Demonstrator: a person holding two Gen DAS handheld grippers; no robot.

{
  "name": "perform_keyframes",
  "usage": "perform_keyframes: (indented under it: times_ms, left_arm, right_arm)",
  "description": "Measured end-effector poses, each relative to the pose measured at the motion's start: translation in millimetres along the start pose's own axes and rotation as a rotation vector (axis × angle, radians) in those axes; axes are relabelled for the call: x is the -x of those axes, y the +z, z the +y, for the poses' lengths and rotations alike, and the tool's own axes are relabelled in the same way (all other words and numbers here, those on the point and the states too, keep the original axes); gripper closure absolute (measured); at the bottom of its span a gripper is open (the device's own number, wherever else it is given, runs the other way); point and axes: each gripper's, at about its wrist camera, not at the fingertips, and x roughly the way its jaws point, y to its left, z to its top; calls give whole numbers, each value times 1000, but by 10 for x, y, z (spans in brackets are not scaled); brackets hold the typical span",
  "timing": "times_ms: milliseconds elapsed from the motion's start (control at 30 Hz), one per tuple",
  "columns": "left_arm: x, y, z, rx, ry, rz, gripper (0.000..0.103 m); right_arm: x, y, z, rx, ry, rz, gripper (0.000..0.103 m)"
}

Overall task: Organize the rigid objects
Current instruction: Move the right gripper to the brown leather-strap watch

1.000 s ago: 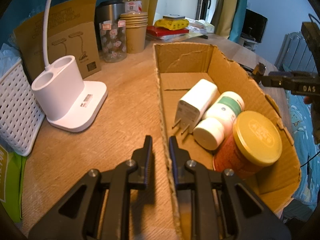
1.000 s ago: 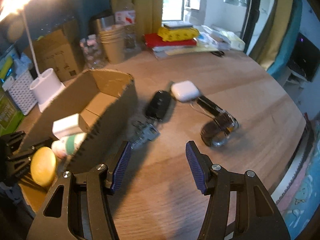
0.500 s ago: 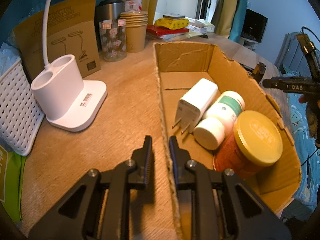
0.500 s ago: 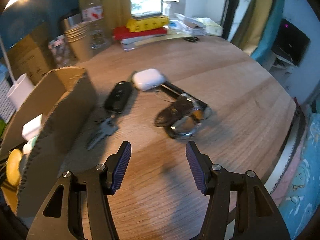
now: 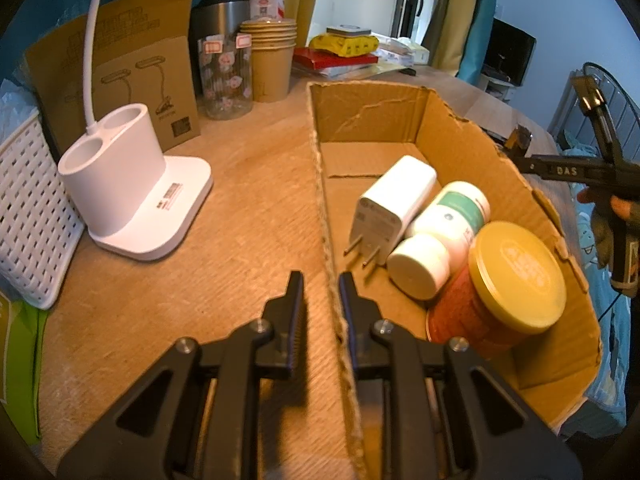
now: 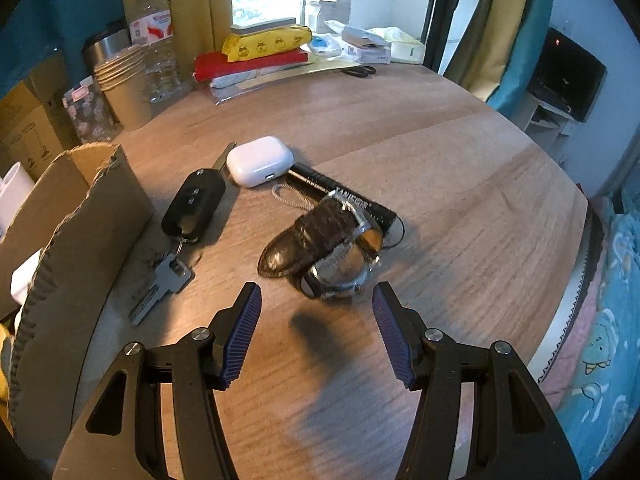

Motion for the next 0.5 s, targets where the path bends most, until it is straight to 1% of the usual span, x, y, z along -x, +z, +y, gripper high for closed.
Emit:
perform_keyframes:
  times_ms: [300, 500]
  left_arm:
    - [4, -5, -5, 1, -2, 1, 84]
    - [7, -10, -12, 2, -3, 1, 84]
  right_arm:
    - [-185, 120, -62, -43, -38, 0, 42]
    - [-319, 159, -54, -35, -58, 22, 42]
